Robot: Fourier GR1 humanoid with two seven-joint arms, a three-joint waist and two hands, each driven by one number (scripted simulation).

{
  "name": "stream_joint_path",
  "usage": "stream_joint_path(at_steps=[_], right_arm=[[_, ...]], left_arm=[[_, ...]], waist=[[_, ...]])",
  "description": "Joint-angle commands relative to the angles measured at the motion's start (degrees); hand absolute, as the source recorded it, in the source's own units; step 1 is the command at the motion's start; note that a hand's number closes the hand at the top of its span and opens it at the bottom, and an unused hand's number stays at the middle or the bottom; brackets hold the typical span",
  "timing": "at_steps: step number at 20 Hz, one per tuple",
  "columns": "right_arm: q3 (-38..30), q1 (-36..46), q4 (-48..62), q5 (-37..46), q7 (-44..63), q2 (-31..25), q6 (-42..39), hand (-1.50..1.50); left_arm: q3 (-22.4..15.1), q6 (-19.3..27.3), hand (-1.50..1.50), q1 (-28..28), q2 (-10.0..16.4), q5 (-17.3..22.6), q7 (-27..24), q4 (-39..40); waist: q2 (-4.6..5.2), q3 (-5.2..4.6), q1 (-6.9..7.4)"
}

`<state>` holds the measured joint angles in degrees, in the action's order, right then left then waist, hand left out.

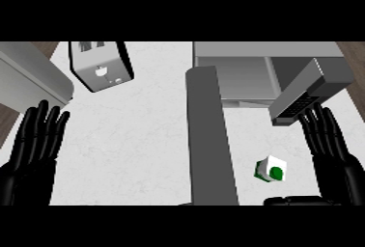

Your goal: Pick up the milk, place it into the microwave and close the microwave

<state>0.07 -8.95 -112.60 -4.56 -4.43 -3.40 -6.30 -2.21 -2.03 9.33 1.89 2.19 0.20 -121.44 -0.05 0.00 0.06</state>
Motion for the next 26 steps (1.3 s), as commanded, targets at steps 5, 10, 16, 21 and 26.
stream_joint_path(at_steps=[5, 10, 16, 21, 26], right_arm=[[-0.83, -1.91, 12.88, 4.04, -9.72, 0.57, -1.13, -1.5], [-4.9, -5.84, 19.82, 2.67, -19.1, -1.39, -4.38, -1.5], [-6.61, -1.7, 30.18, 5.03, -24.79, -2.21, -3.78, -1.5], [-8.65, -1.34, 39.01, 5.33, -32.03, -2.16, -3.71, -1.5], [-11.06, 5.48, 52.1, 4.01, -37.28, -3.87, -6.35, -1.5]], left_arm=[[-6.55, 2.52, -1.5, 5.26, -1.8, -3.47, -1.08, -4.08], [-4.96, -1.57, -1.5, 10.28, -1.1, -2.12, -4.62, -5.33], [-7.11, 0.45, -1.5, 8.15, -1.83, -3.4, 0.59, -7.08], [-9.01, 0.75, -1.5, 11.74, -1.85, -2.83, 1.33, -10.88], [-7.91, -1.4, -1.5, 14.72, -0.84, -4.16, -4.91, -8.94]], waist=[[0.01, 0.02, 0.12], [-0.01, 0.02, 0.12], [0.04, 0.02, 0.12], [0.03, 0.04, 0.18], [0.05, 0.03, 0.48]])
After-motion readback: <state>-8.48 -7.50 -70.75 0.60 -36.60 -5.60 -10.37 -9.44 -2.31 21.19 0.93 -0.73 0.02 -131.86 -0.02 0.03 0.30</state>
